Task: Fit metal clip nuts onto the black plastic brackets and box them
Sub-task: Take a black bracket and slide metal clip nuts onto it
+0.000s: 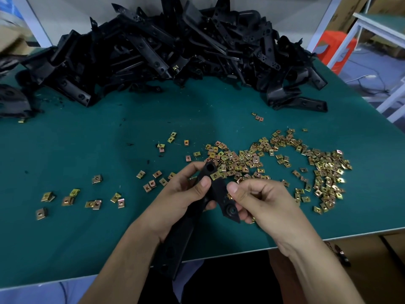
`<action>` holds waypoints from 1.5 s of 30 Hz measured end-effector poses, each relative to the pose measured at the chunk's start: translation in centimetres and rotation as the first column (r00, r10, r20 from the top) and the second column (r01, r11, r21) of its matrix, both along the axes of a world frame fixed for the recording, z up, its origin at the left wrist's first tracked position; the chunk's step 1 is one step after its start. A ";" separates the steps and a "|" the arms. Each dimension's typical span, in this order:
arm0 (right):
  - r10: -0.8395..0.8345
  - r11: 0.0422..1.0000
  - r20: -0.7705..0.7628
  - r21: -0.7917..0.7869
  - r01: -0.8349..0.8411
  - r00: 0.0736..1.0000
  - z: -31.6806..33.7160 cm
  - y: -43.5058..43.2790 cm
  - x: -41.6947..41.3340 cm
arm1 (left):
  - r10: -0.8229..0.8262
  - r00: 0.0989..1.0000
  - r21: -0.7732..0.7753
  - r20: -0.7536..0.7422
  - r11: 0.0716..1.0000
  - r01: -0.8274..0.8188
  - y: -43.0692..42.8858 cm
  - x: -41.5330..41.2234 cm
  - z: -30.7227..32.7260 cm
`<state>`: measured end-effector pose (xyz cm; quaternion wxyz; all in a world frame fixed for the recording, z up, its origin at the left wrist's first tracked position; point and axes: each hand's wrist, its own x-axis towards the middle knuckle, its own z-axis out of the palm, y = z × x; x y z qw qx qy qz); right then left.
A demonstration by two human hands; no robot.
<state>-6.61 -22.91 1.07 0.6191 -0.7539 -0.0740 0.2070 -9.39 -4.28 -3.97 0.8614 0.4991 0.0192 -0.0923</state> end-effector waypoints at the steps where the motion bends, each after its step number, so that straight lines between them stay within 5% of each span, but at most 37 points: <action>1: -0.003 1.000 -0.001 -0.004 0.003 1.000 -0.1 0.1 0.0 | -0.005 1.000 0.017 0.021 1.000 0.004 -0.1 0.0 -0.1; 10: -0.063 0.997 -0.052 0.050 0.065 0.997 -1.4 0.5 -1.0 | 0.036 0.990 0.174 0.133 0.983 -0.059 -0.2 -0.1 0.1; 18: -0.136 0.990 0.109 0.044 0.132 0.985 -1.1 -0.2 -3.3 | 0.150 0.986 0.132 0.069 0.979 -0.158 -1.4 -0.8 0.8; 26: -0.332 0.932 0.386 -0.006 0.362 0.861 0.2 -5.8 -4.5 | -0.027 0.998 -0.033 0.065 0.999 0.030 -7.0 -0.9 2.3; 30: -0.449 0.844 0.506 -0.031 0.536 0.736 0.6 -10.7 -5.1 | -0.178 0.984 -0.025 -0.002 0.984 0.178 -11.1 -1.6 2.8; 36: -0.717 0.573 0.496 0.022 0.819 0.489 -0.2 -20.0 -7.3 | -0.470 0.869 0.175 -0.157 0.853 0.492 -19.2 -2.5 4.2; 45: -0.801 0.419 0.397 -0.166 0.893 0.449 -1.3 -27.6 -12.5 | -0.515 0.834 0.461 -0.195 0.703 0.542 -28.8 -2.1 0.7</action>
